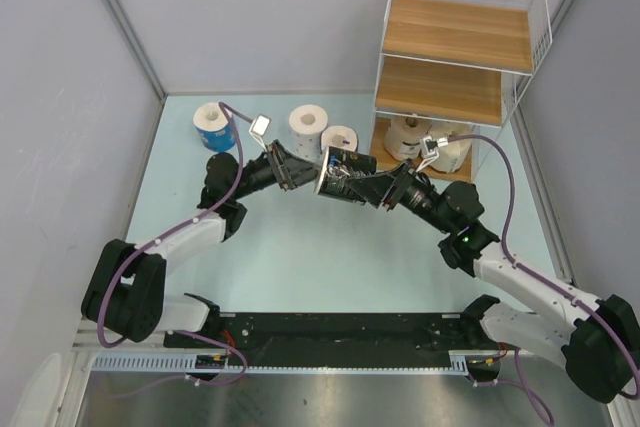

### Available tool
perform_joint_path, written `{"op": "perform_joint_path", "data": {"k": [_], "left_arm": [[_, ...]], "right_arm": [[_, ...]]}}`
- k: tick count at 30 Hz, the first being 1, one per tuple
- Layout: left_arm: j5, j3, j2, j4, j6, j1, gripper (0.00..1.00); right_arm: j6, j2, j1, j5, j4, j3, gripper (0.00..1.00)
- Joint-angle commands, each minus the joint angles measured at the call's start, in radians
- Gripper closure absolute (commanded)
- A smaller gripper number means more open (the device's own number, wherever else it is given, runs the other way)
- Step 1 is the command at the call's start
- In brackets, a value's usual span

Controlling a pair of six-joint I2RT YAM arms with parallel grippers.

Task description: Place and organize the paper towels onto the shelf

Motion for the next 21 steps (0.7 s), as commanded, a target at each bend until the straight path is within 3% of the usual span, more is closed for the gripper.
{"op": "perform_joint_path", "data": {"k": [1,13,17,21], "left_arm": [[0.032,-0.017,-0.021,0.044,0.01,-0.017,0.25],[0.041,-0.056,-0.091,-0.174,0.116,0.086,0.22],[0.035,-0.021,-0.126,-0.357,0.207,0.136,0.21],[0.001,0.041,-0.15,-0.543,0.356,0.147,0.2]], "right_arm": [[-0.018,-0.068,-0.039,0.083,-0.028,0.005,0.63],[-0.139,-0.279,-0.172,0.204,-0.413,0.016,0.58],[-0.215,-0.283,-0.184,0.199,-0.565,0.066,0.58],[-0.307,-0.215,-0.184,0.207,-0.827,0.198,0.59]]}}
